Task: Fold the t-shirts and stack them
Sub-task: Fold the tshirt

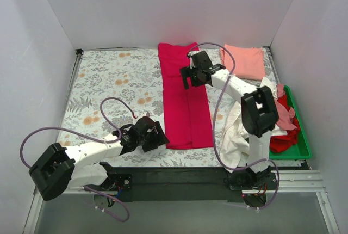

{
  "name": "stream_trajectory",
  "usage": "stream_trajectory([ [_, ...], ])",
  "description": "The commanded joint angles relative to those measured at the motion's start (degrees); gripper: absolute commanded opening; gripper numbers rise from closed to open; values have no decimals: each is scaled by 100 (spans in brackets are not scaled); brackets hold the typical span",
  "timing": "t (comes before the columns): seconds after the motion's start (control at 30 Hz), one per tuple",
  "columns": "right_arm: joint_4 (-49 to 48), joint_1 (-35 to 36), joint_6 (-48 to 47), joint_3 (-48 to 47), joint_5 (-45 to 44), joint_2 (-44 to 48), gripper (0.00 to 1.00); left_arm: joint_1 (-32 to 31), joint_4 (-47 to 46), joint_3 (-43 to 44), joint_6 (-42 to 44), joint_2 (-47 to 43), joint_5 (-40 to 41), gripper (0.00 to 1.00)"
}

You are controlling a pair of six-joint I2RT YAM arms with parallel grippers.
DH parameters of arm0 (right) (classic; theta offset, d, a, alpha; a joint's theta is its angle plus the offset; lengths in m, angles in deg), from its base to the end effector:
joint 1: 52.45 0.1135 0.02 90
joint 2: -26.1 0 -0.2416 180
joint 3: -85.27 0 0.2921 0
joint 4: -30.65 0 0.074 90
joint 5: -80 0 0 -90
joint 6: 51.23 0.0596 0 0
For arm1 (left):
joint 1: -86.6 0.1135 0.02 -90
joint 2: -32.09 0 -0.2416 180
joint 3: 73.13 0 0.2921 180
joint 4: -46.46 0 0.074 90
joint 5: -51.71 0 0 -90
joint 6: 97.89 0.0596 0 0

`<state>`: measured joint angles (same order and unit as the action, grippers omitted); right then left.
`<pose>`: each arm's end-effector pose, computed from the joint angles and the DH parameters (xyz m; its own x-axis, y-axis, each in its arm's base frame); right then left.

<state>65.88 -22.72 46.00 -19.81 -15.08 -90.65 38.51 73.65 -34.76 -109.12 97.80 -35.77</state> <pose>0.4420 0.2463 0.1728 -0.6846 -0.2466 -0.6860 -0.3581 0.9334 0.0219 0.1740 -0.1899 0.0908 -0.6066 -0.7912 0.0779 -0.6751 0.4608 -0.5761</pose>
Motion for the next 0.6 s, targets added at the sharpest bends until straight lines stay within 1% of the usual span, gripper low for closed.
stream_trajectory([
  [0.0,-587,32,436,1023,-282,1275,98,20,-443,-121,235,143,-437,63],
  [0.03,-763,32,568,1392,-535,1765,98,20,-496,-104,261,309,-463,59],
  [0.07,-1034,24,683,2013,-651,2013,98,20,-514,-77,305,406,-533,53],
  [0.13,-1282,15,963,2632,-871,2671,98,20,-540,-7,385,591,-604,47],
  [0.17,-1361,23,1070,2861,-941,2858,98,11,-540,-7,393,748,-648,43],
  [0.2,-1388,23,1149,3324,-1038,3025,98,19,-592,2,420,802,-691,40],
  [0.27,-1397,15,1360,3740,-1117,3430,98,11,-680,-33,437,916,-805,36],
  [0.3,-1423,15,1413,4099,-1153,3561,98,11,-733,-68,437,960,-824,26],
  [0.37,-1485,23,1457,4470,-1074,3887,98,11,-725,-77,429,1083,-798,13],
  [0.4,-1546,23,1483,4785,-961,4001,98,11,-690,-77,429,1110,-797,0],
  [0.47,-1634,23,1493,5059,-636,4361,98,11,-628,-77,411,1180,-780,0],
  [0.5,-1730,15,1501,5217,-173,4467,98,11,-584,-95,420,1189,-788,0],
  [0.57,-1792,23,1440,5621,356,4757,98,11,-540,-121,376,1137,-815,0],
])
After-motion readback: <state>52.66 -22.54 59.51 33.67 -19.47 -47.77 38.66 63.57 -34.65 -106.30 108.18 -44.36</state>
